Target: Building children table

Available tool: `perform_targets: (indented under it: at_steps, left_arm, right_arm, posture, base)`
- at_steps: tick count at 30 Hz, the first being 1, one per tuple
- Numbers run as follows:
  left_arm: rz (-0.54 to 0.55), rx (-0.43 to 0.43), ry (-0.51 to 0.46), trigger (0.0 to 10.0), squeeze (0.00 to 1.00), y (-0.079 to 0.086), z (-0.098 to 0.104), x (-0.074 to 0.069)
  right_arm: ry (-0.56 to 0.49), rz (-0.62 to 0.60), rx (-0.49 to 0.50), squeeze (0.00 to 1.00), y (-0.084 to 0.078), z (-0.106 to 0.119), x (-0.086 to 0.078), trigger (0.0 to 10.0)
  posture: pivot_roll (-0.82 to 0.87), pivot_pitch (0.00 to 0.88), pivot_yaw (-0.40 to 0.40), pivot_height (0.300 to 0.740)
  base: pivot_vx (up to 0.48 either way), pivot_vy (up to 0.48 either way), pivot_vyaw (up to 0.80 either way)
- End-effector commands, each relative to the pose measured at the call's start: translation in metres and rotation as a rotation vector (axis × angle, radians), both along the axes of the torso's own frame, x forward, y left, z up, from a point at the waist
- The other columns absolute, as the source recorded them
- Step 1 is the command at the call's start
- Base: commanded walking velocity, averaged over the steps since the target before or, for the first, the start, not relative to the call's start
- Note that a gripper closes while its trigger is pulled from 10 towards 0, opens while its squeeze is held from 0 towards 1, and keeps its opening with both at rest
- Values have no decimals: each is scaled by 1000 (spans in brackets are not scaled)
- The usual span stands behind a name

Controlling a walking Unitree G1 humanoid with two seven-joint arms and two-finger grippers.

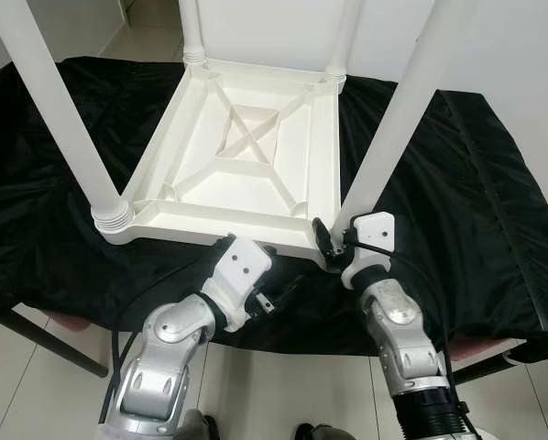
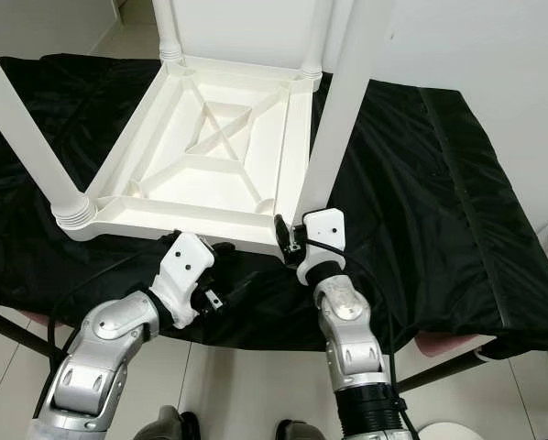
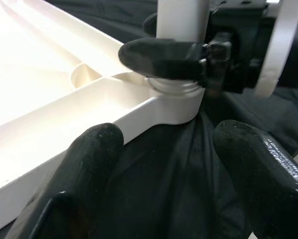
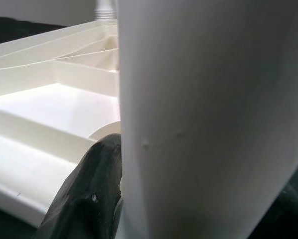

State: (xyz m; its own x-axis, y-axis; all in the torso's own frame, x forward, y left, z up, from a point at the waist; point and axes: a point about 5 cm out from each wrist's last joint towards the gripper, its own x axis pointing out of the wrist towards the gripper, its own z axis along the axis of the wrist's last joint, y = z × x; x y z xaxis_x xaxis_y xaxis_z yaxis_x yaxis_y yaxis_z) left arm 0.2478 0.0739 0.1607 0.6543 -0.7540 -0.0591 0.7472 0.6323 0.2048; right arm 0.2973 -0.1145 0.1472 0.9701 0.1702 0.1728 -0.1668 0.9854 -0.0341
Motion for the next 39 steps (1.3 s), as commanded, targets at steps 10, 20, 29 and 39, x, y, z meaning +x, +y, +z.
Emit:
perform_targets:
  at_steps: [10, 20, 29, 39]
  left_arm:
    - [155, -50, 0, 10000, 0, 4, -1, 5]
    - [132, -57, -1, 10000, 0, 5, 0, 5]
    - [185, -107, -30, 10000, 0, 11, 1, 11]
    - [326, -230, -56, 10000, 0, 13, 1, 28]
  right_arm:
    - [46, -52, 104, 1000, 4, -3, -6, 10000]
    - [2, 29, 92, 0, 7, 2, -10, 10000]
    - [-51, 89, 52, 0, 0, -3, -12, 10000]
    - [-67, 30, 44, 0, -1, -15, -5, 10000]
  posture:
    - [-99, 133, -10, 740]
    - [-94, 125, -12, 740]
    - [-90, 94, -34, 740]
    - [-95, 64, -26, 740]
  base:
    - [0, 0, 0]
    - [0, 0, 0]
    - [0, 0, 0]
    - [0, 0, 0]
